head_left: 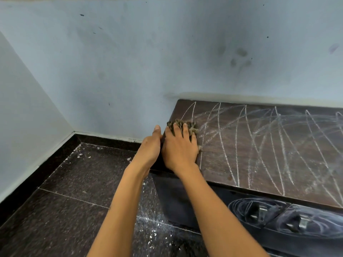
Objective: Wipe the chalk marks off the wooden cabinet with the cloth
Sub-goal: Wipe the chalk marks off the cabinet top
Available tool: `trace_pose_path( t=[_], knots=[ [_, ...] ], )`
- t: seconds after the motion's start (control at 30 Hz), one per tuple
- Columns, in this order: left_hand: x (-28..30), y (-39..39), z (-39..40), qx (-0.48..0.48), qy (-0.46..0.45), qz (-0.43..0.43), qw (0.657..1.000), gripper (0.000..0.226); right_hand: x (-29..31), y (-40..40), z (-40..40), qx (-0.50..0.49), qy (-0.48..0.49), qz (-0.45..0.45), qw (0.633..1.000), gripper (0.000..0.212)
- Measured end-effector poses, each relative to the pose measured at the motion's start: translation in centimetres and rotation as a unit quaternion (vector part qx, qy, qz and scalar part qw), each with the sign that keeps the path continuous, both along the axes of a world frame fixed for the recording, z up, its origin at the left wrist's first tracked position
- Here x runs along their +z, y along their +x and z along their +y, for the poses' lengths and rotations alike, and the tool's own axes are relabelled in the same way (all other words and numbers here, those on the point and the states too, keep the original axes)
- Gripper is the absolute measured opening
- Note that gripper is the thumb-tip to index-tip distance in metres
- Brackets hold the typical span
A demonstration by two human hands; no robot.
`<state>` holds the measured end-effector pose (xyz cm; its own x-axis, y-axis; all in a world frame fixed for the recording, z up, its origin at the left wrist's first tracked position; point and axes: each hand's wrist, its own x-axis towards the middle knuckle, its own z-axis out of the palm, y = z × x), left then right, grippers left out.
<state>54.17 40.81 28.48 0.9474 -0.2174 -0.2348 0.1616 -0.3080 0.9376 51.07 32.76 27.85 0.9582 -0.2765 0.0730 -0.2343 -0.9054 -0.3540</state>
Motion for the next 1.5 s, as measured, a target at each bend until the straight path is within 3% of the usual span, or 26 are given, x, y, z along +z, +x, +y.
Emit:
trace_pose_path(
  t=[0.13,0.3,0.47,0.6,0.73,0.87,1.0,1.23,1.37,1.5],
  knots=[
    [0.0,0.0,0.1,0.001,-0.016,0.007,1.000,0.061,-0.5,0.0,0.2,-0.014,-0.002,-0.010,1.000,0.053],
    [-0.3,0.6,0.0,-0.007,-0.011,0.008,1.000,0.064,-2.3,-5.1,3.1,-0.066,-0.029,-0.123,0.990,0.050],
    [-0.2,0.2,-0.1,-0.018,-0.040,0.008,0.999,0.064,-0.4,-0.1,0.3,-0.008,0.004,-0.014,1.000,0.053],
    [-0.2,-0.1,0.0,-0.043,-0.041,-0.008,0.998,0.067,-0.8,-0.6,0.7,-0.026,-0.002,-0.016,1.000,0.053],
    [-0.4,0.1,0.3,-0.080,-0.003,-0.019,0.997,0.068,-2.4,-5.0,3.1,-0.060,-0.038,-0.116,0.991,0.054],
    [-0.6,-0.4,0.5,-0.097,0.062,-0.124,0.986,0.044,-1.6,-1.8,0.8,-0.002,-0.031,-0.038,0.999,0.066],
    [-0.5,-0.6,0.8,-0.090,0.110,-0.181,0.973,0.034,0.3,1.4,-0.8,-0.006,-0.012,0.008,1.000,0.058],
    [-0.5,-0.2,0.8,-0.085,0.124,-0.207,0.967,0.037,-1.7,-5.7,3.0,-0.056,-0.029,-0.105,0.992,0.059],
    [-0.2,-0.4,1.0,-0.072,0.175,-0.205,0.960,0.045,-0.8,-2.3,1.2,-0.016,-0.003,-0.022,1.000,0.064],
    [-0.2,-0.7,1.3,-0.080,0.216,-0.214,0.949,0.047,0.4,1.4,-0.5,-0.024,-0.009,0.010,1.000,0.055]
  ],
)
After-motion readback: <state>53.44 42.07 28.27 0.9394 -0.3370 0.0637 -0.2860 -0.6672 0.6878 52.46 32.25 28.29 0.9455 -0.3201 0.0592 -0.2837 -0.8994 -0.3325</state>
